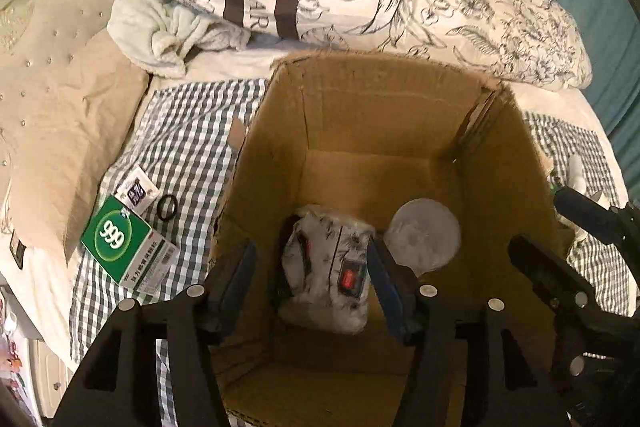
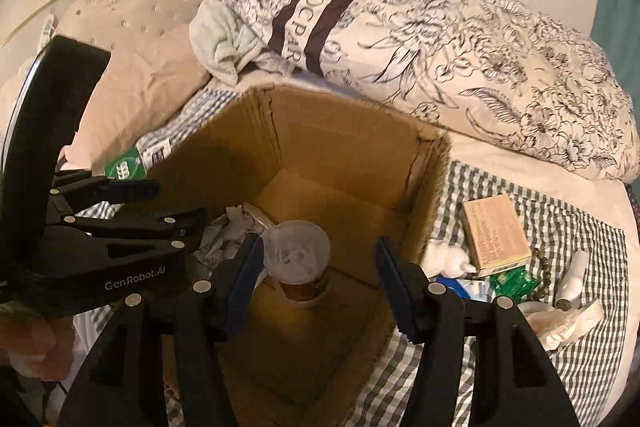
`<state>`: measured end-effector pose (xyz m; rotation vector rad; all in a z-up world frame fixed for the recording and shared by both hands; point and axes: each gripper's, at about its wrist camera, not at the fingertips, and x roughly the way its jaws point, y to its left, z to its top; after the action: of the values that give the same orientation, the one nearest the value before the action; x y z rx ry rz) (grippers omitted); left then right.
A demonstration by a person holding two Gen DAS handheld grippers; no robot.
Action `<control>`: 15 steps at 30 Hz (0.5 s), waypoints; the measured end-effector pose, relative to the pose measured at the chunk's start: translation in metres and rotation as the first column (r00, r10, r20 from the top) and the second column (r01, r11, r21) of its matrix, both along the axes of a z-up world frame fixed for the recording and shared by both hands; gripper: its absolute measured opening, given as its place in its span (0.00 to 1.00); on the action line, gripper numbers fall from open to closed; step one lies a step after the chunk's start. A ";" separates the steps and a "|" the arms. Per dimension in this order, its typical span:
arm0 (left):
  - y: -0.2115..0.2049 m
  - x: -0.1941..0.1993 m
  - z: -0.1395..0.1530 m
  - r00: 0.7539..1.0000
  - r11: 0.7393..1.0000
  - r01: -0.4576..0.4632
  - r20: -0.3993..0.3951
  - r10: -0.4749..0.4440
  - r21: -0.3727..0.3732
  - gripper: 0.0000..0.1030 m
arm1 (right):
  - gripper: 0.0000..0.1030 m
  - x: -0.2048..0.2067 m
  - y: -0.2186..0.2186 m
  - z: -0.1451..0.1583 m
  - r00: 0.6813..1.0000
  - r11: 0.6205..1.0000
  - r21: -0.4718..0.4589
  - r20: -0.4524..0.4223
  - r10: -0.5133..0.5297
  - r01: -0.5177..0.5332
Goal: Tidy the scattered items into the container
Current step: 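Open both grippers to drop the tissue pack and jar into the box, then move both grippers back toward the remaining items on the gingham cloth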
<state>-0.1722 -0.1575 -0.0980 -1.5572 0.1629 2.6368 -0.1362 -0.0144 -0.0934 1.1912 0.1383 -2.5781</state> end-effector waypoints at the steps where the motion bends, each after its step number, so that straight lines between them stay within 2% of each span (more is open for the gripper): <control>1: 0.001 0.001 0.003 1.000 1.000 0.003 -0.008 -0.003 0.000 0.59 | 0.56 0.001 0.003 0.004 1.000 1.000 -0.005 -0.008 -0.006 0.006; 5: 0.008 0.005 0.016 0.999 1.000 0.016 -0.043 -0.016 0.005 0.60 | 0.57 0.006 0.014 0.017 0.999 0.999 -0.020 -0.039 -0.032 0.031; 8: 0.014 0.008 0.026 0.997 1.000 0.025 -0.072 -0.024 0.009 0.65 | 0.60 0.012 0.024 0.028 0.996 0.998 -0.033 -0.068 -0.056 0.054; 12: 0.025 0.012 0.037 0.993 0.999 0.043 -0.109 -0.042 0.008 0.77 | 0.60 0.018 0.039 0.041 0.992 0.995 -0.051 -0.096 -0.086 0.081; 15: 0.033 0.016 0.047 0.989 0.999 0.052 -0.141 -0.050 0.013 0.80 | 0.61 0.024 0.053 0.050 0.988 0.993 -0.062 -0.114 -0.106 0.099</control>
<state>-0.1560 -0.1243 -0.0513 -1.3435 0.1856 2.7006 -0.1127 0.0381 -0.0435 1.0535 0.0293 -2.7226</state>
